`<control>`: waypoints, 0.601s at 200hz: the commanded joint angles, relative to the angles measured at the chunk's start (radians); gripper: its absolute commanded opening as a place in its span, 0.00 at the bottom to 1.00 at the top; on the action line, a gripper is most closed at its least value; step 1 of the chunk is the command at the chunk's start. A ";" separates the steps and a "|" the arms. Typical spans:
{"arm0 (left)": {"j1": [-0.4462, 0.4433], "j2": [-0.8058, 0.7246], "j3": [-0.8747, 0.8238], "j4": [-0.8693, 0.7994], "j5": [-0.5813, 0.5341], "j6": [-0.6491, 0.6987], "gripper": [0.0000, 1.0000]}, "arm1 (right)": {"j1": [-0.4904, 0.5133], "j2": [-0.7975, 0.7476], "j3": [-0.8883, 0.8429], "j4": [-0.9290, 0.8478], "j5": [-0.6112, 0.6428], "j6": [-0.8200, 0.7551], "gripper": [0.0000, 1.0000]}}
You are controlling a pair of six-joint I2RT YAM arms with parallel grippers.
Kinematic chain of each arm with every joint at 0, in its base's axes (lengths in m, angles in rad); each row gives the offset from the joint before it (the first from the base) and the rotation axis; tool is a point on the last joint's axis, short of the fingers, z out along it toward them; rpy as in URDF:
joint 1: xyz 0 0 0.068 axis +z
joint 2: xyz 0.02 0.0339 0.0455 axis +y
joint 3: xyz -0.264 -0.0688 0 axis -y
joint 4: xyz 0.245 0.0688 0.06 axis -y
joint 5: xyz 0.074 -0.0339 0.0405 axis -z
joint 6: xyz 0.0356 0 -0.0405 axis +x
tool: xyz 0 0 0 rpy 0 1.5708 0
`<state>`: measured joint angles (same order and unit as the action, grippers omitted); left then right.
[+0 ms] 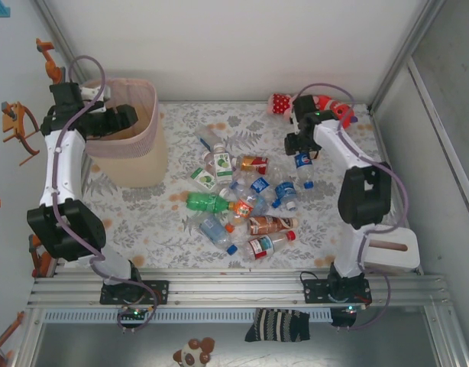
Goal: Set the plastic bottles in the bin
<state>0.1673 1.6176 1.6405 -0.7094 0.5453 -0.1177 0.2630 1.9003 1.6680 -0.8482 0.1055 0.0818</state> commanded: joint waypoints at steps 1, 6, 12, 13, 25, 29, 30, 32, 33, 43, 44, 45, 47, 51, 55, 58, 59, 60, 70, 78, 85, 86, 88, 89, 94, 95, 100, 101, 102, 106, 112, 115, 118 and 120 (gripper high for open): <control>0.008 -0.087 -0.033 0.088 0.033 -0.027 0.74 | -0.003 -0.138 -0.065 -0.006 -0.019 0.036 0.59; 0.008 -0.099 -0.043 0.105 0.034 -0.029 0.74 | -0.004 -0.165 -0.082 -0.006 -0.032 0.043 0.59; 0.008 -0.118 -0.050 0.122 0.038 -0.030 0.74 | -0.003 -0.199 -0.100 -0.008 -0.051 0.051 0.59; 0.007 -0.120 -0.052 0.125 0.039 -0.030 0.74 | -0.003 -0.204 -0.102 -0.008 -0.054 0.052 0.59; 0.005 -0.144 -0.052 0.153 0.055 -0.033 0.74 | 0.002 -0.267 -0.137 -0.012 -0.089 0.065 0.59; 0.003 -0.151 -0.049 0.161 0.064 -0.035 0.74 | 0.004 -0.288 -0.147 -0.014 -0.099 0.070 0.59; 0.002 -0.154 -0.048 0.163 0.066 -0.035 0.74 | 0.005 -0.293 -0.150 -0.014 -0.102 0.071 0.59; 0.002 -0.159 -0.047 0.169 0.072 -0.036 0.74 | 0.006 -0.304 -0.153 -0.014 -0.106 0.072 0.58; 0.002 -0.161 -0.047 0.171 0.076 -0.037 0.74 | 0.006 -0.310 -0.156 -0.014 -0.108 0.073 0.58; -0.006 -0.184 -0.043 0.203 0.106 -0.050 0.74 | 0.011 -0.363 -0.183 -0.013 -0.133 0.081 0.58; -0.008 -0.188 -0.043 0.206 0.108 -0.051 0.74 | 0.013 -0.369 -0.186 -0.012 -0.134 0.082 0.58; -0.009 -0.191 -0.044 0.210 0.111 -0.053 0.74 | 0.014 -0.374 -0.189 -0.011 -0.137 0.083 0.58; -0.010 -0.196 -0.045 0.216 0.118 -0.056 0.74 | 0.015 -0.384 -0.192 -0.011 -0.141 0.085 0.59; -0.017 -0.207 -0.046 0.232 0.126 -0.063 0.75 | 0.017 -0.402 -0.201 -0.010 -0.151 0.090 0.58; -0.022 -0.219 -0.047 0.248 0.137 -0.071 0.75 | 0.019 -0.422 -0.207 -0.010 -0.162 0.094 0.58; -0.031 -0.225 -0.048 0.259 0.147 -0.073 0.75 | 0.021 -0.434 -0.212 -0.009 -0.170 0.098 0.58; -0.033 -0.229 -0.048 0.263 0.150 -0.074 0.75 | 0.023 -0.439 -0.213 -0.008 -0.171 0.100 0.58; -0.034 -0.231 -0.049 0.266 0.152 -0.075 0.75 | 0.022 -0.444 -0.214 -0.009 -0.174 0.101 0.58; -0.066 -0.259 -0.052 0.291 0.161 -0.077 0.76 | 0.029 -0.484 -0.224 -0.009 -0.199 0.113 0.58; -0.104 -0.275 -0.048 0.296 0.161 -0.069 0.77 | 0.034 -0.516 -0.226 -0.009 -0.217 0.127 0.57; -0.139 -0.292 -0.044 0.301 0.161 -0.060 0.77 | 0.037 -0.543 -0.230 -0.004 -0.239 0.137 0.57; -0.144 -0.293 -0.044 0.301 0.162 -0.058 0.77 | 0.038 -0.547 -0.230 -0.003 -0.242 0.139 0.57; -0.154 -0.297 -0.044 0.302 0.161 -0.056 0.77 | 0.040 -0.554 -0.231 -0.001 -0.249 0.142 0.57; -0.159 -0.298 -0.043 0.302 0.160 -0.056 0.77 | 0.040 -0.558 -0.231 0.000 -0.253 0.144 0.57; -0.184 -0.306 -0.042 0.305 0.160 -0.050 0.77 | 0.042 -0.576 -0.232 0.006 -0.270 0.152 0.57; -0.190 -0.307 -0.042 0.306 0.160 -0.050 0.77 | 0.042 -0.578 -0.233 0.007 -0.274 0.154 0.57; -0.217 -0.315 -0.044 0.311 0.158 -0.051 0.77 | 0.043 -0.596 -0.233 0.013 -0.289 0.163 0.57; -0.220 -0.317 -0.044 0.311 0.157 -0.051 0.77 | 0.043 -0.600 -0.233 0.014 -0.294 0.164 0.57; -0.227 -0.317 -0.044 0.312 0.156 -0.052 0.77 | 0.043 -0.603 -0.233 0.017 -0.299 0.166 0.57; -0.252 -0.323 -0.045 0.316 0.152 -0.055 0.77 | 0.044 -0.615 -0.233 0.024 -0.312 0.173 0.57; -0.287 -0.329 -0.047 0.320 0.147 -0.057 0.77 | 0.045 -0.634 -0.234 0.037 -0.336 0.182 0.57; -0.305 -0.332 -0.047 0.322 0.144 -0.058 0.77 | 0.045 -0.644 -0.233 0.042 -0.347 0.186 0.57; -0.322 -0.334 -0.049 0.325 0.138 -0.060 0.77 | 0.045 -0.654 -0.234 0.049 -0.358 0.189 0.57; -0.336 -0.335 -0.050 0.326 0.135 -0.060 0.77 | 0.046 -0.660 -0.234 0.054 -0.366 0.193 0.57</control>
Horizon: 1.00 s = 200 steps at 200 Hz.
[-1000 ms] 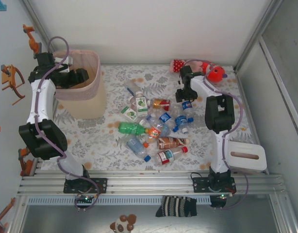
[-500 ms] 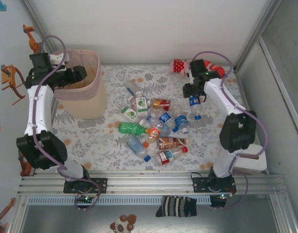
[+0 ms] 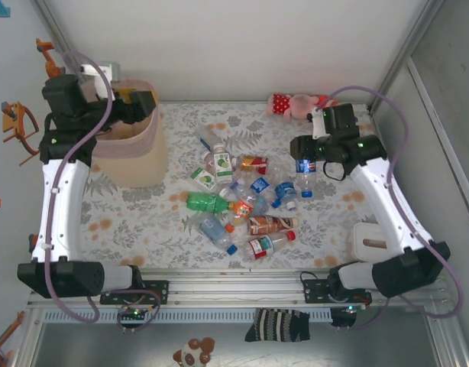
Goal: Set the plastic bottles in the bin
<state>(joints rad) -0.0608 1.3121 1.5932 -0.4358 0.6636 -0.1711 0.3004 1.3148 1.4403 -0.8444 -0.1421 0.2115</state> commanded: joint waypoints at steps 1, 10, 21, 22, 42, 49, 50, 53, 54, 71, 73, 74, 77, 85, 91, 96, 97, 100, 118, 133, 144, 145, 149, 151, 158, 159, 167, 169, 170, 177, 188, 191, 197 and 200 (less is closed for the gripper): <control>-0.115 -0.031 -0.003 0.054 0.014 -0.008 0.77 | 0.009 -0.078 -0.006 0.053 -0.122 0.065 0.57; -0.172 -0.033 -0.008 0.060 0.000 -0.013 0.77 | 0.009 -0.103 -0.006 0.076 -0.153 0.081 0.57; -0.239 -0.033 -0.014 0.068 -0.008 -0.017 0.77 | 0.010 -0.133 -0.008 0.109 -0.188 0.104 0.57; -0.245 -0.032 -0.014 0.068 -0.008 -0.017 0.77 | 0.010 -0.136 -0.008 0.113 -0.192 0.107 0.57; -0.351 -0.030 -0.025 0.078 -0.006 -0.021 0.78 | 0.014 -0.182 -0.009 0.166 -0.236 0.154 0.57; -0.384 -0.029 -0.036 0.093 -0.007 -0.030 0.78 | 0.015 -0.196 -0.010 0.188 -0.253 0.170 0.57; -0.390 -0.030 -0.037 0.096 -0.007 -0.031 0.78 | 0.015 -0.199 -0.011 0.191 -0.254 0.173 0.57; -0.404 -0.030 -0.043 0.105 -0.007 -0.037 0.79 | 0.015 -0.204 -0.013 0.201 -0.263 0.179 0.57; -0.406 -0.029 -0.045 0.108 -0.007 -0.039 0.78 | 0.015 -0.206 -0.014 0.205 -0.266 0.183 0.57; -0.488 -0.026 -0.077 0.164 -0.006 -0.068 0.80 | 0.018 -0.236 -0.035 0.282 -0.318 0.226 0.57; -0.497 -0.025 -0.080 0.172 -0.006 -0.070 0.80 | 0.019 -0.239 -0.037 0.293 -0.323 0.231 0.57; -0.502 -0.026 -0.083 0.177 -0.006 -0.072 0.80 | 0.020 -0.240 -0.038 0.298 -0.326 0.234 0.57; -0.516 -0.024 -0.088 0.187 -0.006 -0.077 0.80 | 0.021 -0.245 -0.042 0.312 -0.335 0.241 0.57; -0.547 -0.020 -0.097 0.211 -0.005 -0.086 0.80 | 0.023 -0.254 -0.048 0.347 -0.356 0.258 0.57; -0.574 -0.014 -0.101 0.225 -0.003 -0.090 0.81 | 0.029 -0.258 -0.050 0.370 -0.370 0.271 0.57; -0.593 -0.012 -0.103 0.239 -0.003 -0.094 0.81 | 0.033 -0.261 -0.050 0.384 -0.377 0.279 0.57; -0.597 -0.010 -0.103 0.242 -0.003 -0.095 0.81 | 0.034 -0.262 -0.050 0.387 -0.378 0.281 0.57; -0.608 -0.006 -0.103 0.248 -0.002 -0.096 0.82 | 0.036 -0.262 -0.050 0.394 -0.384 0.285 0.57; -0.663 0.020 -0.097 0.273 0.007 -0.103 0.83 | 0.057 -0.269 -0.042 0.425 -0.403 0.300 0.57; -0.691 0.046 -0.075 0.273 0.023 -0.110 0.84 | 0.083 -0.273 -0.037 0.450 -0.415 0.298 0.57; -0.707 0.065 -0.063 0.280 0.042 -0.123 0.84 | 0.105 -0.278 -0.039 0.473 -0.427 0.295 0.57; -0.707 0.066 -0.062 0.281 0.043 -0.124 0.84 | 0.107 -0.278 -0.040 0.475 -0.428 0.294 0.57; -0.714 0.073 -0.060 0.286 0.050 -0.130 0.84 | 0.114 -0.279 -0.040 0.487 -0.437 0.293 0.57; -0.716 0.077 -0.057 0.290 0.056 -0.133 0.84 | 0.116 -0.281 -0.041 0.493 -0.441 0.293 0.57; -0.725 0.088 -0.052 0.304 0.075 -0.144 0.84 | 0.126 -0.284 -0.044 0.513 -0.457 0.294 0.57; -0.726 0.089 -0.052 0.306 0.078 -0.145 0.84 | 0.128 -0.284 -0.044 0.516 -0.459 0.294 0.57; -0.735 0.101 -0.047 0.328 0.109 -0.159 0.84 | 0.140 -0.288 -0.047 0.542 -0.474 0.295 0.57; -0.738 0.103 -0.047 0.333 0.117 -0.161 0.84 | 0.143 -0.290 -0.048 0.548 -0.477 0.296 0.57; -0.739 0.103 -0.047 0.336 0.122 -0.165 0.84 | 0.144 -0.290 -0.048 0.551 -0.479 0.296 0.57; -0.746 0.111 -0.047 0.361 0.153 -0.177 0.84 | 0.151 -0.292 -0.049 0.571 -0.491 0.297 0.57; -0.763 0.119 -0.050 0.394 0.183 -0.192 0.84 | 0.164 -0.297 -0.049 0.607 -0.511 0.301 0.57; -0.768 0.120 -0.050 0.400 0.190 -0.194 0.84 | 0.167 -0.299 -0.049 0.614 -0.516 0.301 0.57; -0.777 0.123 -0.049 0.406 0.202 -0.194 0.84 | 0.173 -0.300 -0.049 0.633 -0.528 0.303 0.57; -0.781 0.124 -0.050 0.408 0.208 -0.194 0.84 | 0.175 -0.301 -0.050 0.643 -0.534 0.304 0.57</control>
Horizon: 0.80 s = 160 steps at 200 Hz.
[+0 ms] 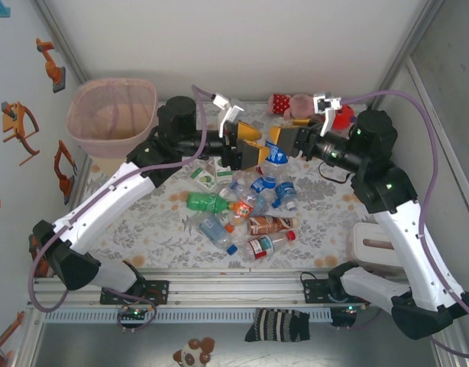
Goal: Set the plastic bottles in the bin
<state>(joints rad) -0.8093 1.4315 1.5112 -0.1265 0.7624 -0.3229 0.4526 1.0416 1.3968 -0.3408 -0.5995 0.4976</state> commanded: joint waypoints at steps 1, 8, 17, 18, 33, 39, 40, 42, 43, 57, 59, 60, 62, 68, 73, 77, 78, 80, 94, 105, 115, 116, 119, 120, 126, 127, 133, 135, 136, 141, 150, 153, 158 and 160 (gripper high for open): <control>-0.034 0.006 0.034 0.100 0.110 -0.042 0.84 | 0.024 -0.028 -0.007 0.143 -0.078 0.019 0.57; -0.045 0.009 0.036 0.103 0.121 -0.039 0.84 | 0.029 -0.028 -0.007 0.165 -0.090 0.018 0.56; -0.057 0.011 0.037 0.105 0.135 -0.033 0.82 | 0.036 -0.030 -0.007 0.186 -0.107 0.020 0.56; -0.058 0.010 0.038 0.105 0.137 -0.032 0.82 | 0.036 -0.030 -0.007 0.188 -0.109 0.020 0.56; -0.073 0.011 0.038 0.105 0.155 -0.021 0.79 | 0.044 -0.028 -0.005 0.218 -0.129 0.024 0.56; -0.074 0.011 0.039 0.104 0.155 -0.017 0.77 | 0.047 -0.026 -0.003 0.226 -0.140 0.024 0.56; -0.074 0.011 0.039 0.104 0.156 -0.017 0.76 | 0.047 -0.027 -0.003 0.228 -0.141 0.024 0.56; -0.074 0.009 0.040 0.104 0.155 -0.015 0.76 | 0.049 -0.027 -0.002 0.231 -0.143 0.024 0.56; -0.074 0.009 0.039 0.104 0.155 -0.014 0.75 | 0.050 -0.028 -0.002 0.232 -0.145 0.024 0.56; -0.076 -0.003 0.041 0.085 0.136 -0.004 0.72 | 0.056 -0.028 0.001 0.234 -0.147 0.020 0.56; -0.077 -0.005 0.043 0.079 0.127 0.000 0.72 | 0.057 -0.028 0.001 0.233 -0.146 0.019 0.56; -0.077 -0.006 0.045 0.077 0.122 0.001 0.72 | 0.057 -0.028 0.001 0.231 -0.144 0.018 0.56; -0.077 -0.009 0.044 0.073 0.118 0.006 0.71 | 0.058 -0.028 0.002 0.230 -0.143 0.017 0.56; -0.077 -0.015 0.048 0.051 0.095 0.020 0.70 | 0.060 -0.028 0.004 0.225 -0.143 0.012 0.56; -0.078 -0.020 0.051 0.036 0.081 0.032 0.69 | 0.063 -0.029 0.003 0.222 -0.143 0.008 0.56; -0.078 -0.024 0.052 0.027 0.072 0.039 0.68 | 0.064 -0.029 0.004 0.220 -0.142 0.005 0.56; -0.079 -0.026 0.053 0.024 0.069 0.040 0.68 | 0.065 -0.029 0.003 0.219 -0.142 0.004 0.56; -0.079 -0.028 0.054 0.020 0.064 0.044 0.68 | 0.066 -0.029 0.003 0.218 -0.141 0.004 0.56; -0.079 -0.041 0.050 0.009 0.045 0.057 0.67 | 0.069 -0.029 0.001 0.208 -0.140 -0.004 0.56; -0.079 -0.043 0.050 0.008 0.045 0.058 0.67 | 0.072 -0.028 0.003 0.201 -0.137 -0.007 0.56; -0.079 -0.042 0.050 0.008 0.043 0.057 0.69 | 0.076 -0.028 0.005 0.194 -0.135 -0.011 0.56; -0.079 -0.042 0.052 0.007 0.043 0.057 0.69 | 0.077 -0.028 0.005 0.193 -0.135 -0.011 0.56; -0.079 -0.042 0.052 0.009 0.043 0.056 0.70 | 0.078 -0.028 0.005 0.192 -0.135 -0.012 0.56; -0.079 -0.042 0.052 0.009 0.043 0.056 0.70 | 0.078 -0.028 0.004 0.192 -0.135 -0.013 0.56; -0.081 -0.039 0.053 0.010 0.040 0.055 0.71 | 0.081 -0.028 0.004 0.190 -0.133 -0.016 0.55; -0.081 -0.039 0.053 0.011 0.039 0.055 0.71 | 0.082 -0.028 0.004 0.190 -0.132 -0.016 0.56; -0.081 -0.039 0.053 0.012 0.036 0.055 0.71 | 0.083 -0.027 0.004 0.189 -0.130 -0.018 0.56; -0.080 -0.039 0.053 0.013 0.036 0.055 0.71 | 0.083 -0.026 0.004 0.189 -0.129 -0.018 0.56; -0.080 -0.039 0.053 0.014 0.036 0.055 0.72 | 0.083 -0.026 0.004 0.189 -0.129 -0.019 0.56; -0.080 -0.039 0.054 0.016 0.034 0.053 0.72 | 0.085 -0.026 0.004 0.189 -0.130 -0.020 0.56; -0.080 -0.039 0.053 0.020 0.032 0.053 0.71 | 0.087 -0.027 0.004 0.186 -0.129 -0.023 0.55; -0.080 -0.037 0.053 0.022 0.032 0.053 0.71 | 0.087 -0.026 0.004 0.183 -0.127 -0.024 0.56; -0.082 -0.036 0.053 0.024 0.032 0.053 0.70 | 0.089 -0.026 0.005 0.182 -0.128 -0.025 0.55; -0.082 -0.036 0.053 0.024 0.033 0.054 0.70 | 0.089 -0.026 0.005 0.180 -0.126 -0.026 0.55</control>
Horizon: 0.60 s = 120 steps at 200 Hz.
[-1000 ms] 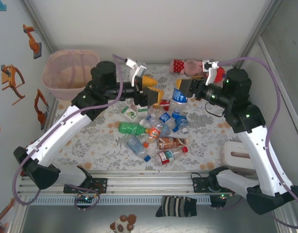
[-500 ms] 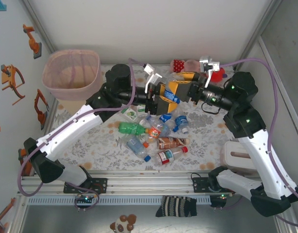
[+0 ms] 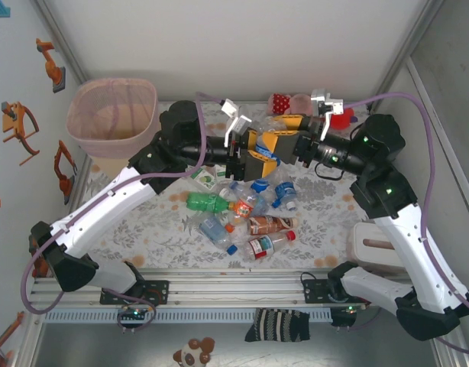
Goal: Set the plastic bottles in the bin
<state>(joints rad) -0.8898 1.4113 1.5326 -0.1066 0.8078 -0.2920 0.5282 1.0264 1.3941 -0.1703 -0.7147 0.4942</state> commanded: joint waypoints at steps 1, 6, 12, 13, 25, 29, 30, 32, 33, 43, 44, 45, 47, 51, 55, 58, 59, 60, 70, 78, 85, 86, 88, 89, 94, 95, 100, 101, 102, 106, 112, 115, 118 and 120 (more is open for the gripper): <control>-0.001 -0.015 0.032 0.004 -0.011 0.022 0.70 | 0.013 -0.011 0.008 0.010 -0.010 -0.023 0.55; -0.001 -0.017 0.032 0.005 -0.011 0.022 0.69 | 0.013 -0.011 0.008 0.009 -0.009 -0.025 0.55; -0.001 -0.015 0.034 0.006 -0.012 0.022 0.67 | 0.015 -0.011 0.008 0.006 -0.008 -0.026 0.55; -0.001 -0.016 0.034 0.007 -0.012 0.022 0.67 | 0.015 -0.011 0.008 0.006 -0.008 -0.027 0.55; -0.001 -0.017 0.032 0.011 -0.012 0.022 0.65 | 0.015 -0.011 0.009 0.002 -0.007 -0.031 0.55; -0.001 -0.019 0.031 0.011 -0.011 0.022 0.64 | 0.016 -0.011 0.009 0.001 -0.006 -0.032 0.55; -0.001 -0.020 0.031 0.011 -0.010 0.023 0.64 | 0.016 -0.012 0.009 0.000 -0.006 -0.032 0.55; -0.001 -0.020 0.031 0.012 -0.011 0.023 0.63 | 0.016 -0.011 0.009 -0.001 -0.006 -0.032 0.55; -0.002 -0.019 0.031 0.013 -0.011 0.024 0.63 | 0.016 -0.011 0.009 -0.001 -0.006 -0.032 0.55; -0.001 -0.019 0.029 0.014 -0.010 0.026 0.61 | 0.016 -0.011 0.010 -0.003 -0.006 -0.033 0.55; -0.001 -0.020 0.029 0.013 -0.011 0.026 0.61 | 0.016 -0.011 0.010 -0.003 -0.006 -0.033 0.55; -0.001 -0.020 0.029 0.013 -0.011 0.026 0.60 | 0.016 -0.011 0.010 -0.003 -0.006 -0.034 0.55; -0.001 -0.020 0.029 0.012 -0.011 0.026 0.60 | 0.016 -0.012 0.009 -0.002 -0.006 -0.033 0.55; -0.001 -0.019 0.029 0.012 -0.011 0.027 0.59 | 0.018 -0.011 0.009 -0.002 -0.005 -0.033 0.55; -0.001 -0.019 0.029 0.010 -0.012 0.027 0.58 | 0.018 -0.011 0.009 -0.003 -0.004 -0.035 0.55; -0.001 -0.019 0.029 0.008 -0.011 0.027 0.57 | 0.018 -0.011 0.009 -0.004 -0.002 -0.035 0.55; -0.001 -0.019 0.029 0.008 -0.010 0.027 0.57 | 0.018 -0.011 0.009 -0.004 -0.002 -0.036 0.55; -0.001 -0.020 0.029 0.008 -0.010 0.028 0.56 | 0.018 -0.011 0.009 -0.004 -0.002 -0.036 0.55; -0.002 -0.020 0.028 0.005 -0.010 0.030 0.55 | 0.018 -0.011 0.010 -0.005 -0.002 -0.037 0.55; -0.002 -0.021 0.026 0.004 -0.011 0.030 0.54 | 0.019 -0.011 0.011 -0.007 0.001 -0.038 0.55; -0.002 -0.021 0.026 0.003 -0.010 0.030 0.54 | 0.019 -0.011 0.013 -0.009 0.004 -0.038 0.55; -0.002 -0.020 0.026 0.003 -0.010 0.030 0.54 | 0.019 -0.012 0.013 -0.008 0.004 -0.039 0.55; -0.002 -0.022 0.026 0.002 -0.011 0.031 0.53 | 0.020 -0.012 0.013 -0.009 0.003 -0.040 0.55; -0.002 -0.022 0.026 0.001 -0.011 0.031 0.53 | 0.020 -0.012 0.013 -0.010 0.003 -0.039 0.55; -0.003 -0.022 0.025 0.001 -0.009 0.031 0.53 | 0.020 -0.013 0.014 -0.010 0.004 -0.040 0.56; -0.003 -0.022 0.025 0.002 -0.011 0.031 0.53 | 0.020 -0.012 0.014 -0.010 0.004 -0.040 0.56; -0.002 -0.024 0.023 0.000 -0.011 0.033 0.53 | 0.020 -0.012 0.015 -0.013 0.007 -0.040 0.56; -0.002 -0.024 0.023 0.000 -0.011 0.033 0.53 | 0.020 -0.012 0.015 -0.013 0.008 -0.041 0.56; -0.002 -0.025 0.023 -0.001 -0.011 0.034 0.53 | 0.020 -0.013 0.015 -0.014 0.009 -0.042 0.56; -0.001 -0.025 0.023 -0.002 -0.011 0.035 0.52 | 0.020 -0.013 0.016 -0.015 0.012 -0.043 0.57; -0.001 -0.027 0.022 -0.006 -0.018 0.038 0.52 | 0.019 -0.015 0.016 -0.019 0.018 -0.044 0.58; -0.002 -0.028 0.021 -0.008 -0.021 0.041 0.52 | 0.019 -0.016 0.018 -0.022 0.020 -0.047 0.59; -0.002 -0.029 0.022 -0.011 -0.023 0.043 0.52 | 0.019 -0.017 0.020 -0.024 0.024 -0.048 0.60; -0.002 -0.030 0.022 -0.013 -0.026 0.045 0.52 | 0.020 -0.018 0.021 -0.027 0.027 -0.050 0.61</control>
<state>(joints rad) -0.8917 1.4101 1.5352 -0.1085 0.8082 -0.2768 0.5339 1.0264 1.3941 -0.1829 -0.6983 0.4671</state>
